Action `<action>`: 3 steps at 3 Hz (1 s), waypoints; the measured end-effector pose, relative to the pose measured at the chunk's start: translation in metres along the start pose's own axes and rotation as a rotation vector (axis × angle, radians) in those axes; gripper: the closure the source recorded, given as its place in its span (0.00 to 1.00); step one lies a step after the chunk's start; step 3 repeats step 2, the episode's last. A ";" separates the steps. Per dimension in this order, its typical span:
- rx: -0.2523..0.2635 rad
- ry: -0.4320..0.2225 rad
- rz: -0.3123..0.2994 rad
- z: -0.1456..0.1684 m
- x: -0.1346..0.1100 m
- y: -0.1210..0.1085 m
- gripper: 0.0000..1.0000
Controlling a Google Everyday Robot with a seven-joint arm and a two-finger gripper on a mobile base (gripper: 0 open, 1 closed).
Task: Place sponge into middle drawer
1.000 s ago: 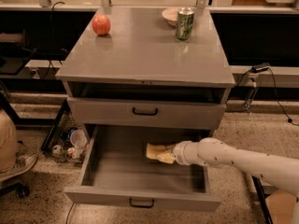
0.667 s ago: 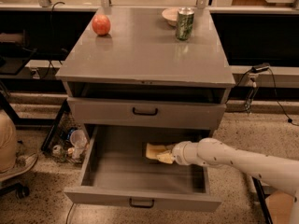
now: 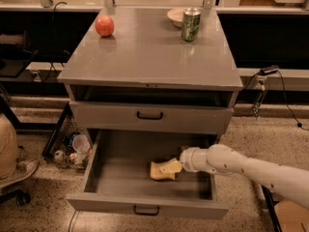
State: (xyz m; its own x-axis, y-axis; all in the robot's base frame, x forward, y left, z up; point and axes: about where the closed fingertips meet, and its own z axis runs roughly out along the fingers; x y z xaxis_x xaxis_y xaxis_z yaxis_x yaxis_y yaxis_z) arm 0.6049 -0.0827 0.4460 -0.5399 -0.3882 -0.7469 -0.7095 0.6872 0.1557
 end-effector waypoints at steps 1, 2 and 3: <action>0.017 -0.016 0.010 -0.022 0.003 -0.002 0.00; 0.045 -0.047 0.034 -0.071 0.012 0.002 0.00; 0.045 -0.047 0.034 -0.071 0.012 0.002 0.00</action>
Offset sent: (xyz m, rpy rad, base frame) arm -0.0898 -0.1203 0.0718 0.0468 -0.0496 -0.1702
